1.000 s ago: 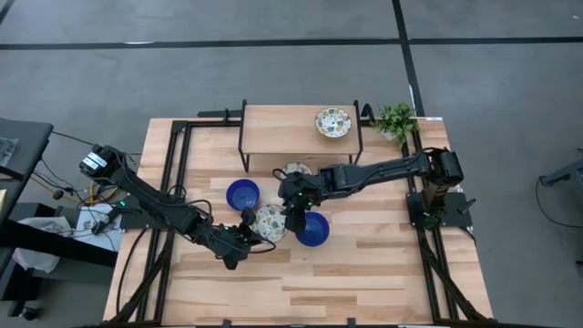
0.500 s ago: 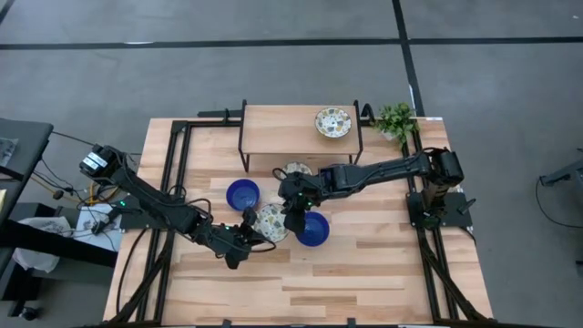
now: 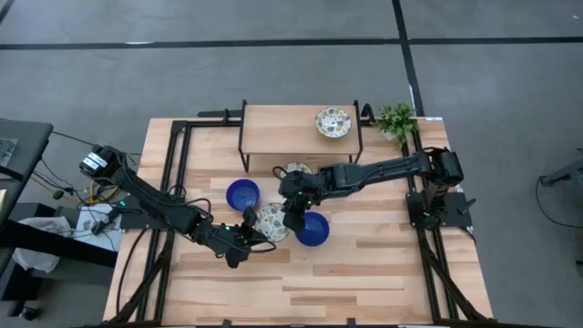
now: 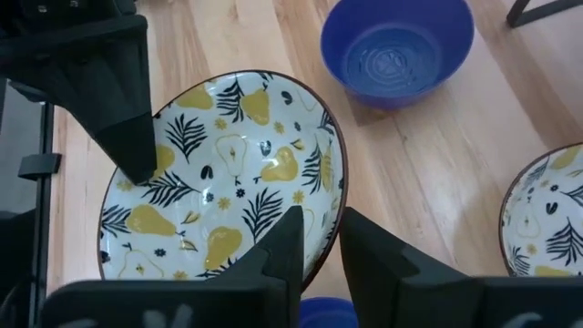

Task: Pick & Place Mini bowls
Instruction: Stack the bottom yellow patterned bowl on top of the yellow patterned bowl on the shelf

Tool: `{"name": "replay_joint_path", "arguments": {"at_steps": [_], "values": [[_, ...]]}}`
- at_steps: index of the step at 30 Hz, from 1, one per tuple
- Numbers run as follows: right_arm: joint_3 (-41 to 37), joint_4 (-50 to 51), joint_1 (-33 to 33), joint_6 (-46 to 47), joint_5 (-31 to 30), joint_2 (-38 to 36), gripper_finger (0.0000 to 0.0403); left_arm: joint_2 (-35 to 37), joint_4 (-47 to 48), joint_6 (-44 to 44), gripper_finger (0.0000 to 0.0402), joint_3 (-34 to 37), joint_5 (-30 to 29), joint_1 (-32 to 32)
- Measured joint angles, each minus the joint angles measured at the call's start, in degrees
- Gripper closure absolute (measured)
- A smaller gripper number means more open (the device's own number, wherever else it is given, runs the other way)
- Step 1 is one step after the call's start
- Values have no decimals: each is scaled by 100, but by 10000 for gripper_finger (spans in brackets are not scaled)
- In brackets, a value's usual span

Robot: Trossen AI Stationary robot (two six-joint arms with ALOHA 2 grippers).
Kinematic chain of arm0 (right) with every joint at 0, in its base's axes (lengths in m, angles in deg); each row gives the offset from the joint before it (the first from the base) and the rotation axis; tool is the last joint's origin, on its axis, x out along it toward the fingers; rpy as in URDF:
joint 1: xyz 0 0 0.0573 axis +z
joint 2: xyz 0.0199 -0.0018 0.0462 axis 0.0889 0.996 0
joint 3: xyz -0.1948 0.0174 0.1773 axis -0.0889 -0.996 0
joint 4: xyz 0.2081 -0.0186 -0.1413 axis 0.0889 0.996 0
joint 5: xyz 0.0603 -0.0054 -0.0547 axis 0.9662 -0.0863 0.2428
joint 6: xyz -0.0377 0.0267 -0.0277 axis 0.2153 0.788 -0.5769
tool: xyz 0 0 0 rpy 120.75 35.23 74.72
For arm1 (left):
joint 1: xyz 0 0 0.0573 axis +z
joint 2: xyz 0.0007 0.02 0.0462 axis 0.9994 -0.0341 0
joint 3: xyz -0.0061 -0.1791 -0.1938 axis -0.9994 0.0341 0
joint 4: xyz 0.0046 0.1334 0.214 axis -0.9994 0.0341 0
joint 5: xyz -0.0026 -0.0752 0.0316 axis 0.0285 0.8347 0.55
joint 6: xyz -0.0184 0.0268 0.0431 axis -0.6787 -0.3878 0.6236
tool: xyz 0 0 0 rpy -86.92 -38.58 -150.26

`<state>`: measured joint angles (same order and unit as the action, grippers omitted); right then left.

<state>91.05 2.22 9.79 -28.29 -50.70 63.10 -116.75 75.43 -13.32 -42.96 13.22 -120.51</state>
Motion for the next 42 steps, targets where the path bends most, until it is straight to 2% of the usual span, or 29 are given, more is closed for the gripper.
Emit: {"name": "replay_joint_path", "arguments": {"at_steps": [12,22,31,42], "values": [[0,-44,-83,59,-15,0,396,0,-82,61,386,-4,-29,5],[2,-20,-83,116,2,0,401,0,-74,87,388,-11,-9,2],[0,-10,-81,130,26,0,399,0,-66,96,391,-11,-4,0],[-11,155,-61,72,103,0,346,0,-28,63,391,-11,-52,0]]}}
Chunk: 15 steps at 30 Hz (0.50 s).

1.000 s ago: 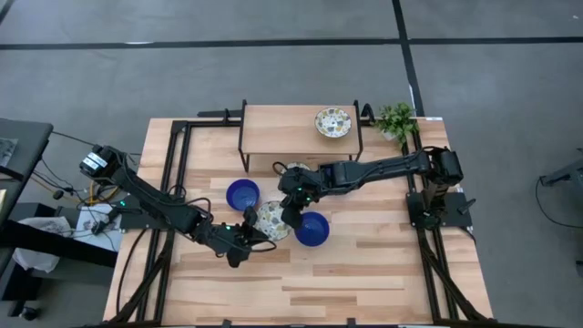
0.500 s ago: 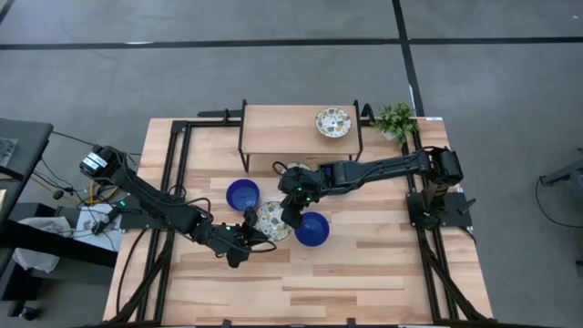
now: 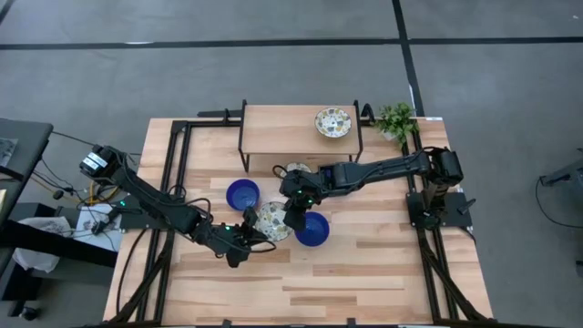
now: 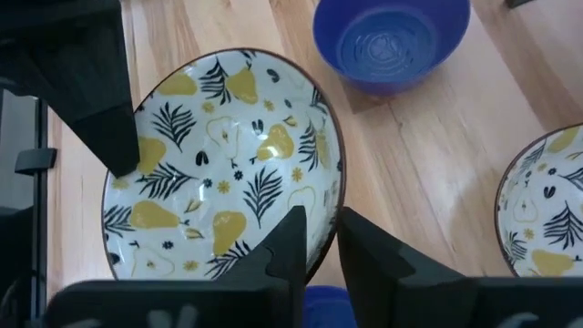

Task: Pick & Place Mini bowls
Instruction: Stack the bottom yellow patterned bowl on top of the yellow patterned bowl on the shelf

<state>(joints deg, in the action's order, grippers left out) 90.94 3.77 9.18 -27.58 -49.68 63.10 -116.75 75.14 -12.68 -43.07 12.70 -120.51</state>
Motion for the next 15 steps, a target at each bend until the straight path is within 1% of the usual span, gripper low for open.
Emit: {"name": "replay_joint_path", "arguments": {"at_steps": [6,15], "values": [[0,-10,0,25,-14,0,342,0,-7,0,391,2,-9,0],[0,-26,-101,-134,222,1,341,2,-37,85,392,4,4,0]]}}
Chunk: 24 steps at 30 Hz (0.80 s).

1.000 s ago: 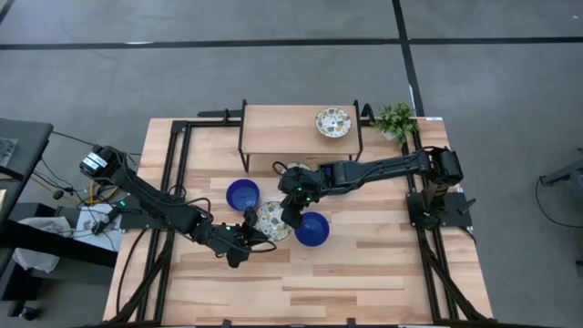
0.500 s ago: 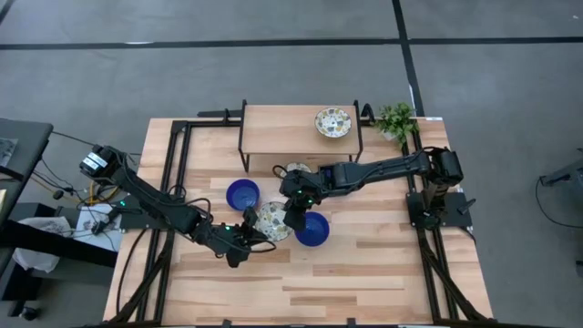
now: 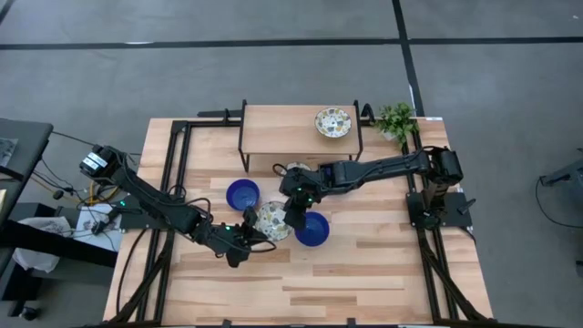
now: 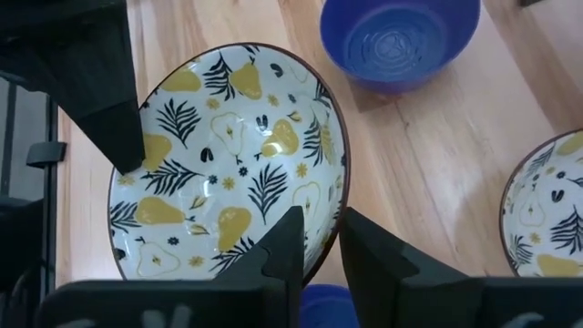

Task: Pick & Place Mini bowls
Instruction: Stack the bottom yellow patterned bowl on top of the yellow patterned bowl on the shelf

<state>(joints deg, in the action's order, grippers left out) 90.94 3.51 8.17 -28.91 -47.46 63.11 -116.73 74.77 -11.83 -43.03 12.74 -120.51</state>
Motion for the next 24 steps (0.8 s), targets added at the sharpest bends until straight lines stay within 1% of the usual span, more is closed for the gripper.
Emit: {"name": "replay_joint_path", "arguments": {"at_steps": [8,13,24], "values": [[0,-7,-22,-246,25,1,341,0,-2,51,392,0,5,4],[0,23,-81,-338,199,1,341,0,-4,160,390,-13,42,2],[0,41,-162,-561,306,1,341,0,-4,138,392,-24,159,7]]}}
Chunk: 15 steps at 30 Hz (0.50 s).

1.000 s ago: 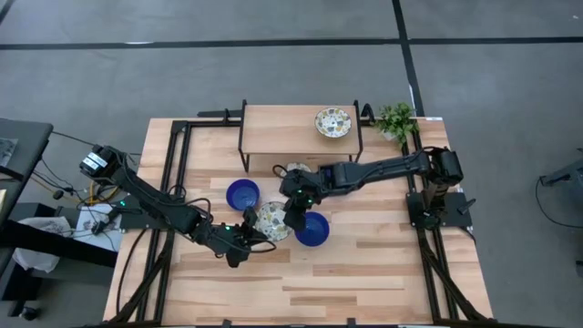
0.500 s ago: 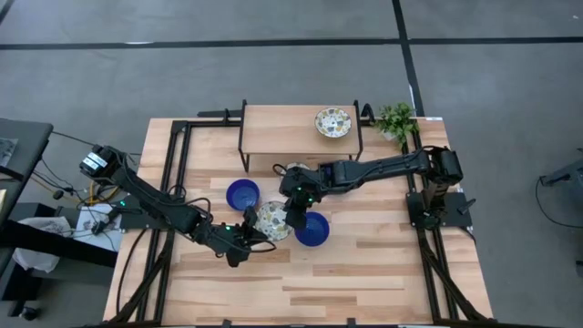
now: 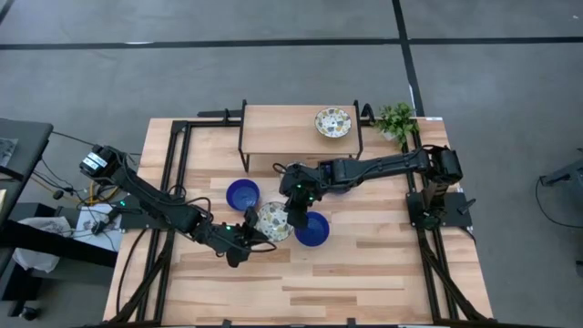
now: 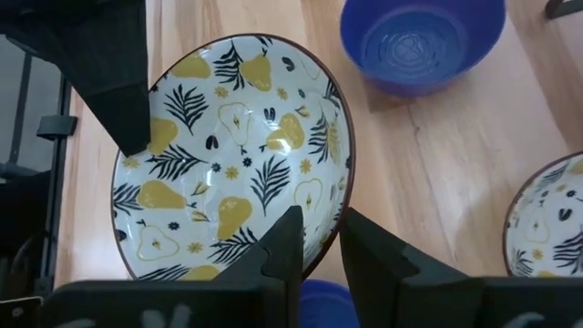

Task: Pick & Place Mini bowls
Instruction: Stack the bottom yellow patterned bowl on top of the yellow patterned bowl on the shelf

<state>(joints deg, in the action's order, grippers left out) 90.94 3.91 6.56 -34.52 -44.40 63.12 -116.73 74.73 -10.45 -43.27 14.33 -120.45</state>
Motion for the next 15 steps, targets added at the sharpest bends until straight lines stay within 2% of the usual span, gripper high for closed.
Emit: {"name": "replay_joint_path", "arguments": {"at_steps": [15], "values": [[2,-17,42,80,-27,0,341,0,-130,162,392,-4,-124,-11]]}}
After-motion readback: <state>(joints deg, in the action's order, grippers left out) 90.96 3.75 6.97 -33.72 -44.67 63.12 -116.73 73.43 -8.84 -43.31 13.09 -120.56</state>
